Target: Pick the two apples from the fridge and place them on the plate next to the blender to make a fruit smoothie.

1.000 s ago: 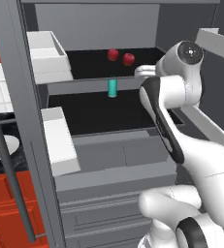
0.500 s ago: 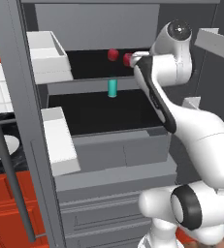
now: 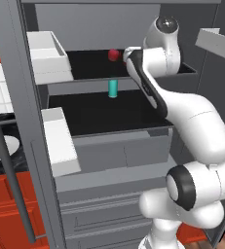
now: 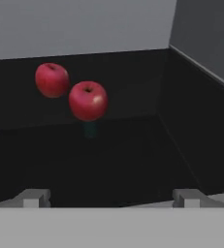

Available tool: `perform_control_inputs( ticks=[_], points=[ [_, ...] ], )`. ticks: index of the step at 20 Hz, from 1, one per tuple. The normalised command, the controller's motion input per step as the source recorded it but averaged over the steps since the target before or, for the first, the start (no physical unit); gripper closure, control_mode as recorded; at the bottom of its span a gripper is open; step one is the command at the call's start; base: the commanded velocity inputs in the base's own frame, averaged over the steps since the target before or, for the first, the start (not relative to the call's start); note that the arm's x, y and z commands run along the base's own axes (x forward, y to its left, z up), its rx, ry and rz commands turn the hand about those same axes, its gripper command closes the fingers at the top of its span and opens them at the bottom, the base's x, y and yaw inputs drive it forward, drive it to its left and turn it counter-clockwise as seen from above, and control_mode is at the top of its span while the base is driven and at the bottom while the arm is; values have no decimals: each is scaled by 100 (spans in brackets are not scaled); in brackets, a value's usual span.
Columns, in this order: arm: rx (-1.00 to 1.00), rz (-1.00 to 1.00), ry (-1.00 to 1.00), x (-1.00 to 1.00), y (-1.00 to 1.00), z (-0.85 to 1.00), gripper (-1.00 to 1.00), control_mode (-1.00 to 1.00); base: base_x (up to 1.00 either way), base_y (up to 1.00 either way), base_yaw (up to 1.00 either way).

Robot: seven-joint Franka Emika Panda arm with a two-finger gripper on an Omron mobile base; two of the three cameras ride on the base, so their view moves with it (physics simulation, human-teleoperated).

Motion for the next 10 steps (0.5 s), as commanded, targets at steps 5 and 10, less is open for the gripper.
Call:
perform_control_inputs(
  ticks=[5, 10],
  points=[
    [0, 0, 1, 52, 12, -10, -100, -100, 0, 0, 0],
    [0, 0, 0, 50, 0, -9, -100, -100, 0, 0, 0]
  ],
)
